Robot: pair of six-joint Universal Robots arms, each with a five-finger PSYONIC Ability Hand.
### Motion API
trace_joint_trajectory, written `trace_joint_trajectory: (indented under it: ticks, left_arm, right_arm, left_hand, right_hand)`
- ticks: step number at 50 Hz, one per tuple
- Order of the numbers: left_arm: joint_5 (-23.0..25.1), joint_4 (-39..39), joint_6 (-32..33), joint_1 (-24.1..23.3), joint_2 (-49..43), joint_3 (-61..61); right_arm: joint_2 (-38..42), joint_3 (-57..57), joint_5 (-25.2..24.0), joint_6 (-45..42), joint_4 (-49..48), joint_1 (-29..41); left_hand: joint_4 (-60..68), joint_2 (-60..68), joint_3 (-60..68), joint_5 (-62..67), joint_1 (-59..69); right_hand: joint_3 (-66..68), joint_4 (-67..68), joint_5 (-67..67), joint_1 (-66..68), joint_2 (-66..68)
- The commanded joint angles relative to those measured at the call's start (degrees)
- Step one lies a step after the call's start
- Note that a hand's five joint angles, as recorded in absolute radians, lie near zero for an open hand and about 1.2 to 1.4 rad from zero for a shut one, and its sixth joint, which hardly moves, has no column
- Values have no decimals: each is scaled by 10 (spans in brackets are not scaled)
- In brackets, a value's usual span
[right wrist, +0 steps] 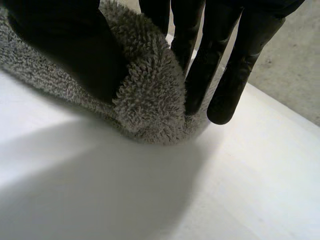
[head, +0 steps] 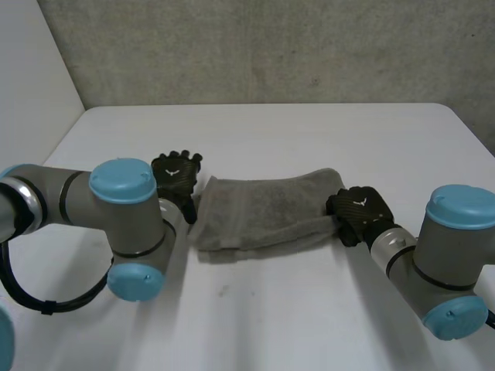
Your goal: Fold the towel.
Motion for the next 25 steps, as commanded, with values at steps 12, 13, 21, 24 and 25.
trace_joint_trajectory:
  ticks: [12,13,21,24,25]
  left_arm:
    - [20,7,-25,12,174,-144]
    - [20,7,-25,12,174,-144]
    - [30,8,-28,38,215,-190]
    - [30,8,-28,38,226,-202]
    - [30,8,-28,38,226,-202]
  right_arm:
    - [-75,-11,25,-196,7,-47]
    - [-75,-11,25,-196,7,-47]
    - [-54,-125,-12,-221,12,89]
    - [-27,-138,-50,-228,17,130]
    - [-27,-138,-50,-228,17,130]
  left_hand:
    - [-2,-1,-1,-17,0]
    - [-2,-1,-1,-17,0]
    - [-2,-1,-1,-17,0]
    - [-2,-1,-1,-17,0]
    - [-2,-1,-1,-17,0]
  right_hand:
    - [129,129,141,39,133]
    - [129,129,141,39,133]
    - [129,129,141,39,133]
    - [129,129,141,39,133]
    - [129,129,141,39,133]
